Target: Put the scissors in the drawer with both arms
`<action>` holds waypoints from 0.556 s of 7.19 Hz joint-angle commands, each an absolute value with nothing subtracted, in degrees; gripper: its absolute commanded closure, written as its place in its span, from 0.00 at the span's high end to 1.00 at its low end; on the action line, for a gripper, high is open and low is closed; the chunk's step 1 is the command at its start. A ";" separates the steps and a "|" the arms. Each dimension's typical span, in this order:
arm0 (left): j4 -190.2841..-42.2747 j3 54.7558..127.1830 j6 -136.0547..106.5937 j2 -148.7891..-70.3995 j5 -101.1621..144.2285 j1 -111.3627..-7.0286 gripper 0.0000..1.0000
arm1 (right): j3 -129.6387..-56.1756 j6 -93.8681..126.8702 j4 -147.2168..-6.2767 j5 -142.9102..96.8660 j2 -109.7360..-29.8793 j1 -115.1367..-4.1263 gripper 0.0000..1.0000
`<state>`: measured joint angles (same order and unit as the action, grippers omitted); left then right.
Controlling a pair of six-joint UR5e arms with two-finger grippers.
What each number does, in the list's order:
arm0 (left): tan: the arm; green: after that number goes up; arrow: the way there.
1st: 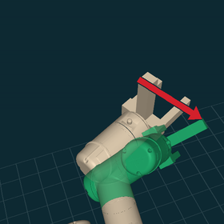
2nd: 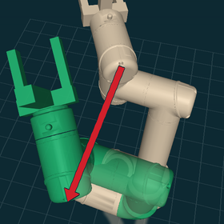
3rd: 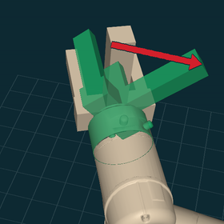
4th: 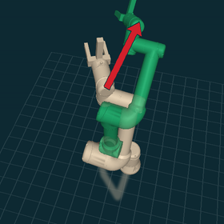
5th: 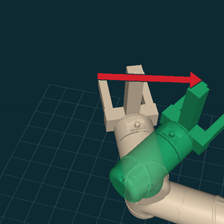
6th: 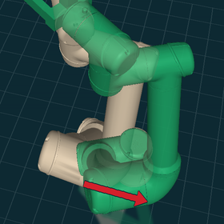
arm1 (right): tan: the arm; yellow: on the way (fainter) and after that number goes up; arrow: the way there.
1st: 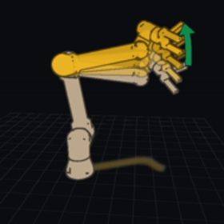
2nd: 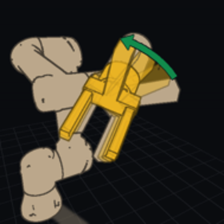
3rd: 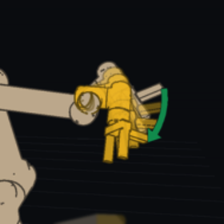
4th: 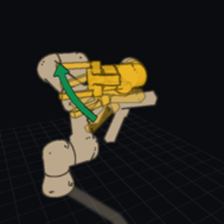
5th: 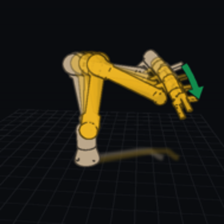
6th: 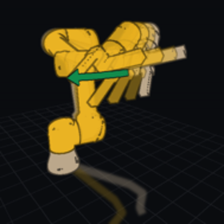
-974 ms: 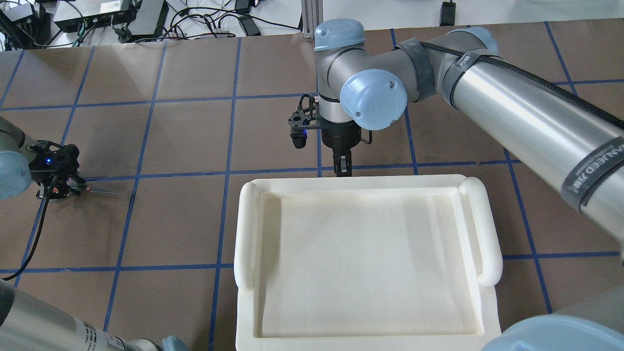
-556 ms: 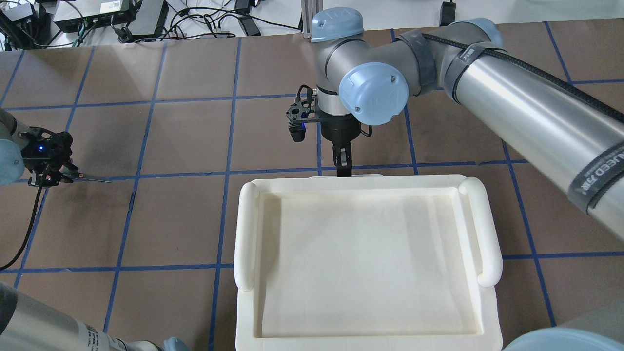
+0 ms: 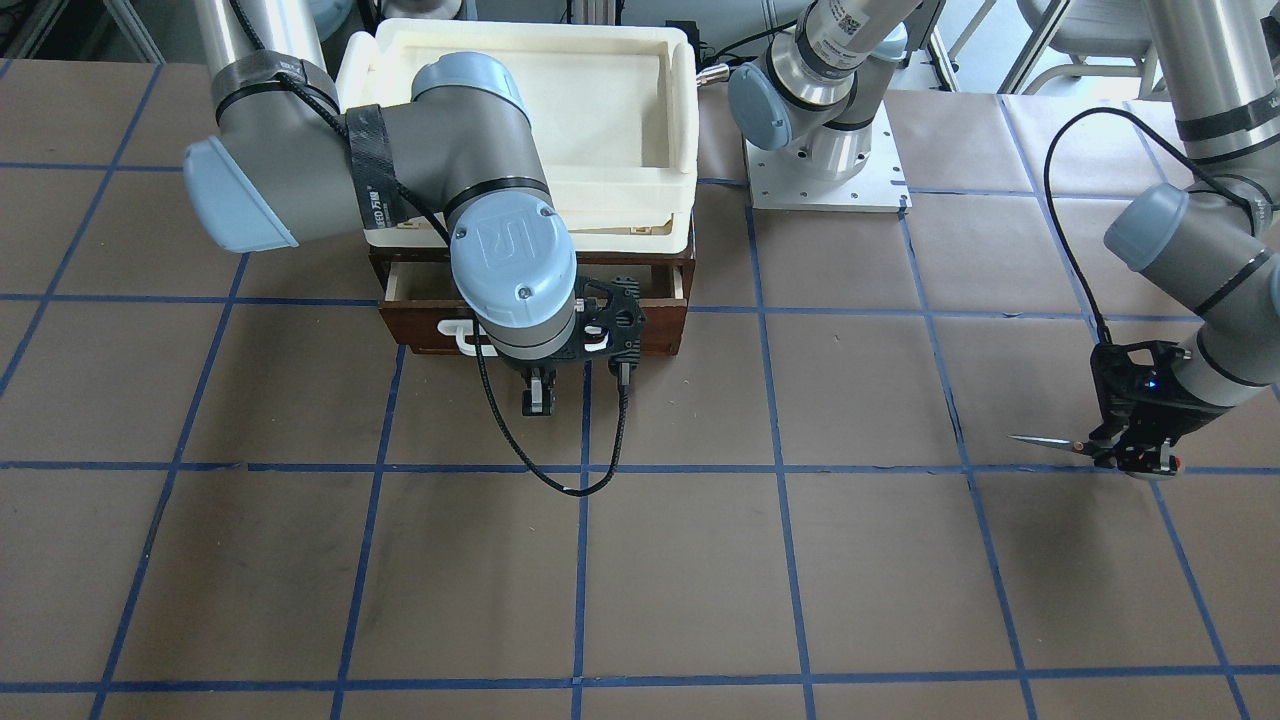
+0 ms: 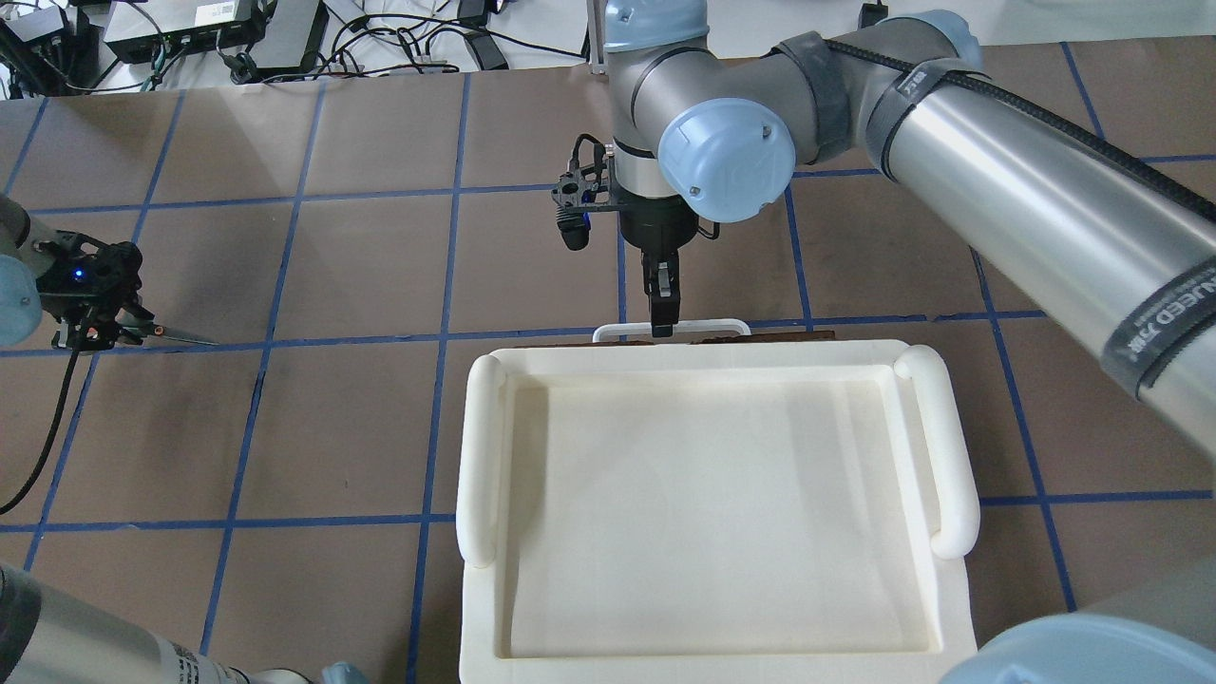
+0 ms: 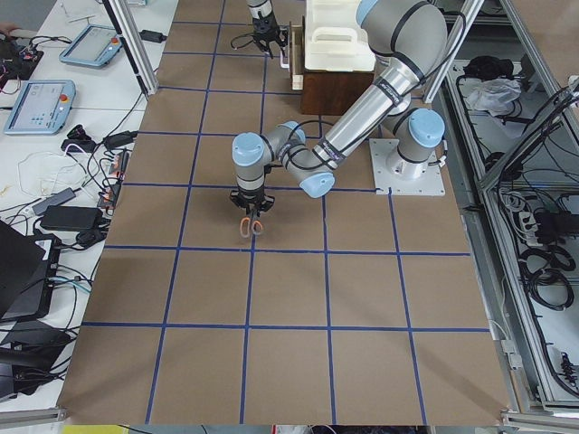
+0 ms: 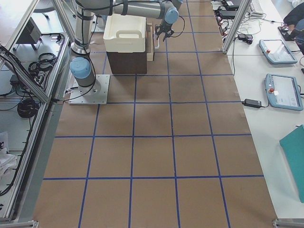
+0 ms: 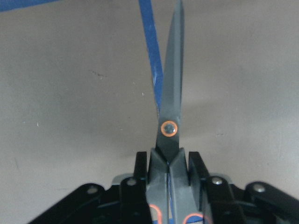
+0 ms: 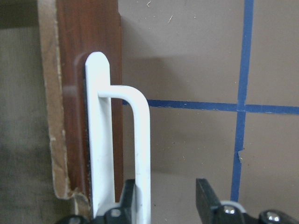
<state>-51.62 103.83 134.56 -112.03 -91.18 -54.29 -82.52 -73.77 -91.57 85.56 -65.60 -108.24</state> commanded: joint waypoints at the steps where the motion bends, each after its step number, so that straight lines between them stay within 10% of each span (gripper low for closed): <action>1: -52.64 103.80 134.56 -111.36 -91.14 -54.49 0.00 | -82.35 -73.92 -92.81 85.69 -64.69 -107.76 0.53; 4: -55.27 103.71 133.69 -109.34 -91.41 -56.34 0.00 | -79.02 -73.92 -92.99 85.61 -62.24 -107.67 0.53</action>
